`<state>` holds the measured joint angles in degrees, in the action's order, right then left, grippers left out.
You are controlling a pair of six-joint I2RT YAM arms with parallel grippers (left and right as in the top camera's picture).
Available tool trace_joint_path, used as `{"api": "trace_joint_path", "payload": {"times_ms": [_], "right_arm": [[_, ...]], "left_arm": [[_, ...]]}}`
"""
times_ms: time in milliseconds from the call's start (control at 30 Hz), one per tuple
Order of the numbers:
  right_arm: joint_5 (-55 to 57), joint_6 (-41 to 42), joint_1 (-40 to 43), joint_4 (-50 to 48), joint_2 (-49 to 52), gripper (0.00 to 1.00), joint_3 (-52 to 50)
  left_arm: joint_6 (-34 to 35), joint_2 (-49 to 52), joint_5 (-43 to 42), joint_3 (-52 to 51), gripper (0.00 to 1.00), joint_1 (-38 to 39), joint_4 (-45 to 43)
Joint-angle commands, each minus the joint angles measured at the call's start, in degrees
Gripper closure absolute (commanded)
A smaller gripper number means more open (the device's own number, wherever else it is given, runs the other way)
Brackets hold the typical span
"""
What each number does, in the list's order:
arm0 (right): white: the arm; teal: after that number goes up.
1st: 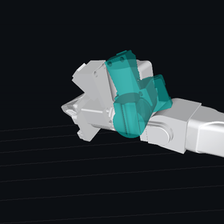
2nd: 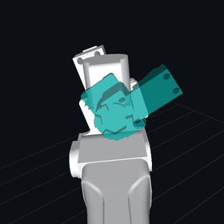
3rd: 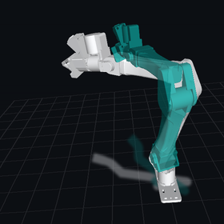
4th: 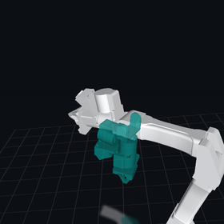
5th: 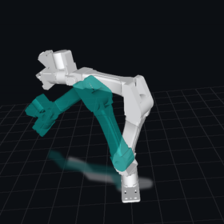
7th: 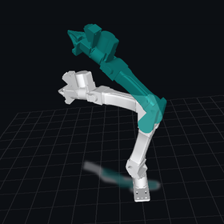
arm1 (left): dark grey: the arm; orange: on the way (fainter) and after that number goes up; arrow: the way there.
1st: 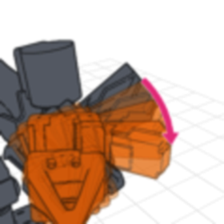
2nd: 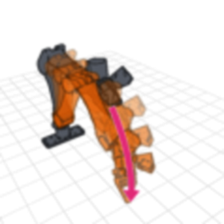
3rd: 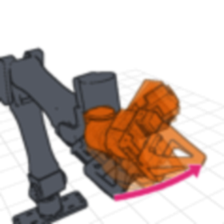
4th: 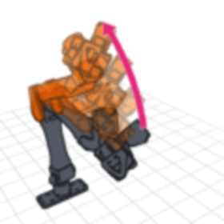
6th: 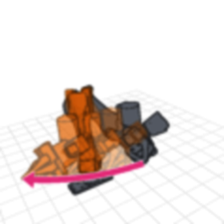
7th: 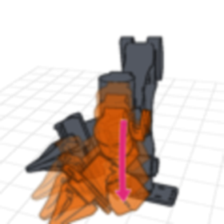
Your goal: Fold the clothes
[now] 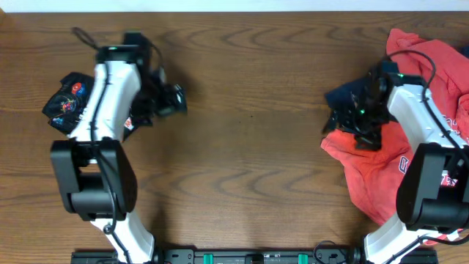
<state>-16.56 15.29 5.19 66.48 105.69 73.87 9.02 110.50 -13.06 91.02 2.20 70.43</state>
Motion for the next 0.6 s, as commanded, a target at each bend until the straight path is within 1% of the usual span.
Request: {"api": "trace_joint_path", "payload": {"times_ms": [0, 100, 233, 300, 367, 500, 567], "right_arm": [[2.23, -3.45, 0.24, 2.89, -1.68, 0.01, 0.26], [2.86, -4.11, -0.2, 4.46, -5.44, 0.01, -0.98], [2.89, -4.22, -0.39, 0.68, -16.39, 0.01, -6.21], [2.93, -4.17, -0.57, -3.8, -23.85, 0.01, -10.43], [5.27, -4.11, -1.44, -9.33, -32.94, 0.01, -15.8], [16.61, -2.49, -5.99, -23.58, -53.57, 0.01, -28.06], [19.63, -2.51, -7.58, -29.64, -62.45, 0.01, -32.87]], "left_arm": [[1.36, -1.07, 5.14, -1.01, 0.02, 0.81, 4.04], [1.55, -5.29, 4.15, -4.46, 0.02, 1.07, 5.53], [1.53, -16.63, 4.13, -14.58, 0.02, 1.05, 0.92], [1.6, -24.35, 4.11, -21.07, 0.02, 1.16, -2.67], [1.6, -33.16, 4.13, -27.71, 0.02, 1.16, -7.45], [2.4, -52.81, 4.2, -39.65, 0.02, 1.16, -19.91], [2.43, -62.18, 5.01, -43.78, 0.02, 1.16, -25.2]]}}
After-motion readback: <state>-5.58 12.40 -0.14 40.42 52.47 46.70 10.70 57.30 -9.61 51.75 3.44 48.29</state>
